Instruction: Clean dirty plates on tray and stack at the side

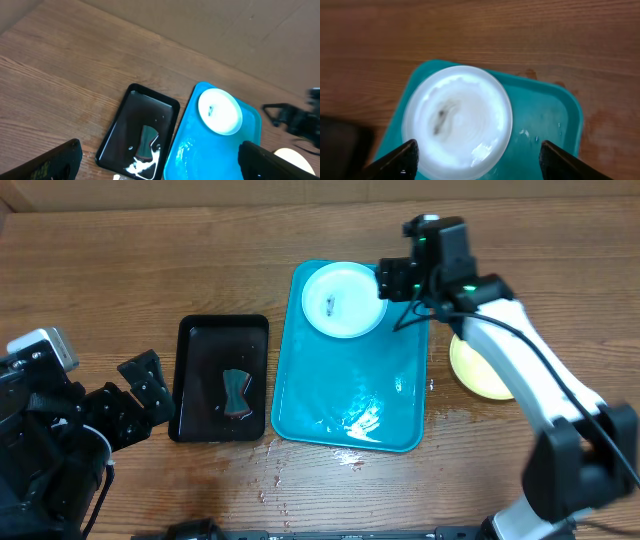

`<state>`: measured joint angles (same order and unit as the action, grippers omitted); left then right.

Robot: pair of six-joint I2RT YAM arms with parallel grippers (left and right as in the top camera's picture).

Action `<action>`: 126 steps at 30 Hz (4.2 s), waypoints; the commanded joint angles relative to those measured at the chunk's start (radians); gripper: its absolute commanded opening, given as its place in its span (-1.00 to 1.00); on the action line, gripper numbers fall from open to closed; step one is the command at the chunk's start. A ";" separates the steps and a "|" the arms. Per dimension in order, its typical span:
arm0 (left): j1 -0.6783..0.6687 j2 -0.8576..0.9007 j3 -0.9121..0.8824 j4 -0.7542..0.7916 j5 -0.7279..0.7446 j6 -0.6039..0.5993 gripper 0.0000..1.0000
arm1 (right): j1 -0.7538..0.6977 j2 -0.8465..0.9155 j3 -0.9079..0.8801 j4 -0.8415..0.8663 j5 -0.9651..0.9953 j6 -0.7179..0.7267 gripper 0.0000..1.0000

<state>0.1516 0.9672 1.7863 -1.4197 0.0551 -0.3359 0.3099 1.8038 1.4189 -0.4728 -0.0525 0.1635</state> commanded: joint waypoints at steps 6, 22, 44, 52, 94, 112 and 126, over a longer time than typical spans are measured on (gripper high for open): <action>0.005 0.001 0.001 0.002 -0.011 0.022 1.00 | -0.003 0.270 0.000 0.189 0.074 -0.040 0.65; 0.005 0.001 0.001 0.002 -0.011 0.022 1.00 | -0.009 0.292 0.023 0.039 -0.026 0.037 -0.92; 0.005 0.002 0.001 -0.012 0.109 0.018 1.00 | 0.031 -0.244 -0.243 -0.511 -0.053 0.256 -0.92; 0.005 0.026 0.000 -0.034 0.152 0.018 1.00 | 0.043 -0.243 -0.542 -0.036 -0.169 0.254 -0.92; -0.229 0.904 -0.599 0.299 0.031 -0.215 -0.91 | 0.042 -0.452 -0.325 -0.435 -0.159 0.169 -0.30; -0.238 0.864 -0.695 0.573 -0.114 -0.134 -0.92 | 0.042 -0.452 -0.325 -0.432 -0.159 0.169 -0.29; -0.132 0.853 -0.303 0.209 0.045 -0.051 0.22 | 0.042 -0.452 -0.325 -0.457 -0.158 0.169 -0.22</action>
<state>0.0162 1.8381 1.4261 -1.1679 0.0467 -0.4065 0.3492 1.3560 1.0847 -0.9291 -0.2058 0.3389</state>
